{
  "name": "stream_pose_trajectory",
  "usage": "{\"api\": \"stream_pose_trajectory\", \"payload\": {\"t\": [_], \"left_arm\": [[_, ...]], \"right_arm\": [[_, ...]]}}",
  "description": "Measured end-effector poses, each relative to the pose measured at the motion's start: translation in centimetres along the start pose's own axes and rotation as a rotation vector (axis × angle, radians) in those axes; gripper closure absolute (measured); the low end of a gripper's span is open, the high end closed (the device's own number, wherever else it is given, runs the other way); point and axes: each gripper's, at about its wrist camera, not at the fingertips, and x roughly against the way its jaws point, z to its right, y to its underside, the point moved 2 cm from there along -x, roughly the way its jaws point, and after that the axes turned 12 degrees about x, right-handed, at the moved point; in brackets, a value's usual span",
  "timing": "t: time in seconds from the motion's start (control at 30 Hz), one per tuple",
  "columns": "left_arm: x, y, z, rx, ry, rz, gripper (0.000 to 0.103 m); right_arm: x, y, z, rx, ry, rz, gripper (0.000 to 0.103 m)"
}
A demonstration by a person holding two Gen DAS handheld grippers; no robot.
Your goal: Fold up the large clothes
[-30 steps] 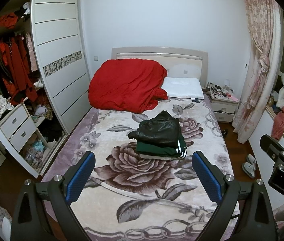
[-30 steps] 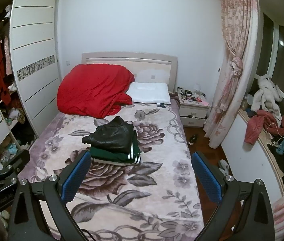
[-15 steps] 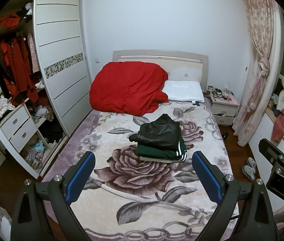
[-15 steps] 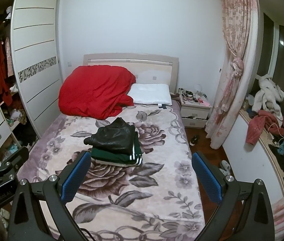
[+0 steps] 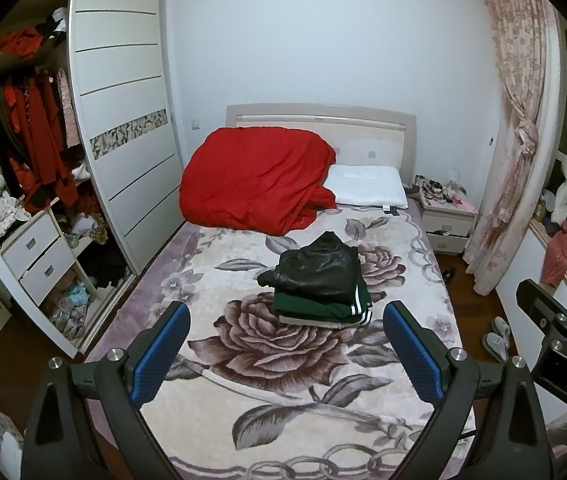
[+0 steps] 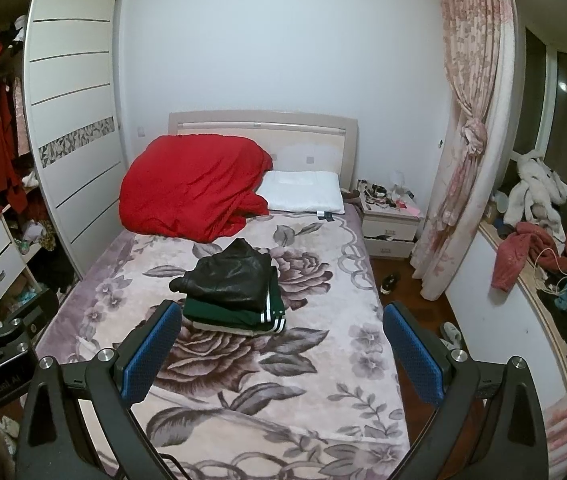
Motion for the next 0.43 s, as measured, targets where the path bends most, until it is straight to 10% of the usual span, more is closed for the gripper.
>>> {"api": "stream_pose_trajectory", "payload": {"t": [0.43], "left_arm": [[0.32, 0.12, 0.20, 0.014, 0.000, 0.010, 0.004]], "right_arm": [[0.41, -0.40, -0.41, -0.004, 0.005, -0.001, 0.001]]}}
